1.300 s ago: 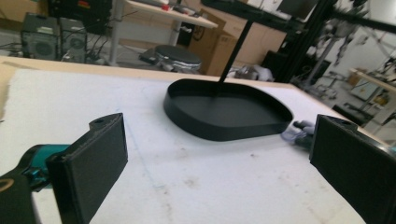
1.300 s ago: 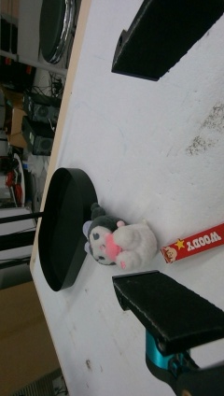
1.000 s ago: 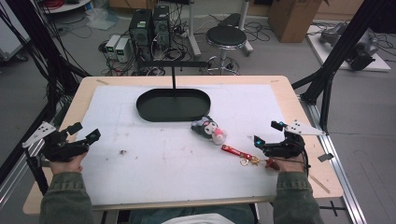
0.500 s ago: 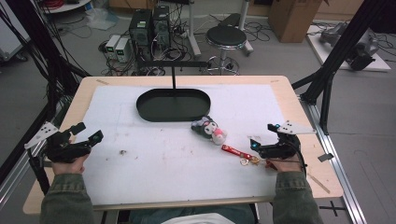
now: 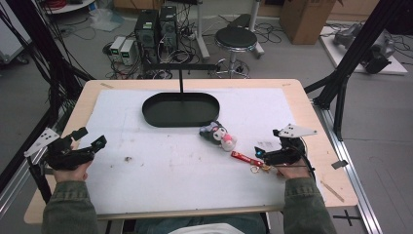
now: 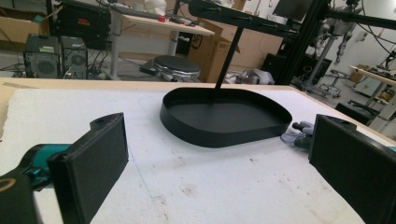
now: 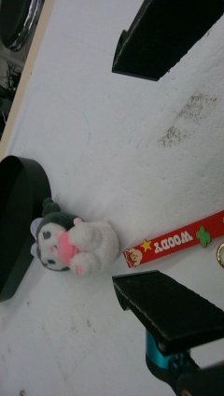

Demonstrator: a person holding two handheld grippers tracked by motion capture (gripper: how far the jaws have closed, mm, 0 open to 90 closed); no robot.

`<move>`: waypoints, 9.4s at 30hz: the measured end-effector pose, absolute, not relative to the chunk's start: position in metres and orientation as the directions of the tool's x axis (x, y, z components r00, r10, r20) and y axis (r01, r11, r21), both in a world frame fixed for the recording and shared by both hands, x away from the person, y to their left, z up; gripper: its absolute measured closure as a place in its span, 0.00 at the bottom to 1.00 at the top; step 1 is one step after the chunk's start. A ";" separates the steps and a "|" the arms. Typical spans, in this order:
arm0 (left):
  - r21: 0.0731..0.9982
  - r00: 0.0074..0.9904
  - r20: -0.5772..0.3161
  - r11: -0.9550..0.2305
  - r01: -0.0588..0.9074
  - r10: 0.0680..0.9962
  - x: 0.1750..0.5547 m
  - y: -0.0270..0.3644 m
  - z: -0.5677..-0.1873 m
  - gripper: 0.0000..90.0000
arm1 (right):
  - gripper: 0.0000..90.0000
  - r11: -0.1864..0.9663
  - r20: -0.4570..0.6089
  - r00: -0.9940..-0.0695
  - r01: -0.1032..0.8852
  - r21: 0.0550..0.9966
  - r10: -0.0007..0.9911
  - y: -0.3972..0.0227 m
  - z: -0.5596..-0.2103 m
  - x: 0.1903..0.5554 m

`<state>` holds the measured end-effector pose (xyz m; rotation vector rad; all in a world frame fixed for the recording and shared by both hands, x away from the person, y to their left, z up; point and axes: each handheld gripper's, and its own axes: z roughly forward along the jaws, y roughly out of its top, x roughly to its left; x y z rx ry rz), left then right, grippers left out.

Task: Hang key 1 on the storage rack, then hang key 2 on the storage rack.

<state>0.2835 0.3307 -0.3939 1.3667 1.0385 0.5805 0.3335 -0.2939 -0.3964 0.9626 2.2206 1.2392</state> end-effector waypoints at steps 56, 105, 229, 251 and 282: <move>0.959 0.455 -0.253 0.157 0.238 0.854 0.286 0.331 -0.396 0.06 | 0.82 0.754 -0.051 -0.866 0.403 0.519 0.497 -0.218 -0.417 0.357; 0.954 0.469 -0.284 0.195 0.230 0.836 0.290 0.328 -0.399 0.06 | 0.83 0.241 0.119 -0.760 0.345 0.907 0.639 -0.270 -0.241 0.371; 0.950 0.506 -0.304 0.217 0.225 0.807 0.296 0.323 -0.399 0.06 | 0.00 0.223 0.135 -0.658 0.430 0.875 0.741 -0.127 -0.253 0.481; 0.948 0.512 -0.307 0.214 0.234 0.802 0.297 0.323 -0.400 0.06 | 0.00 0.260 0.119 -0.662 0.444 0.857 0.740 -0.168 -0.301 0.439; 0.946 0.509 -0.313 0.216 0.243 0.802 0.297 0.323 -0.400 0.06 | 0.00 0.369 0.125 -0.684 0.527 0.766 0.718 -0.187 -0.366 0.411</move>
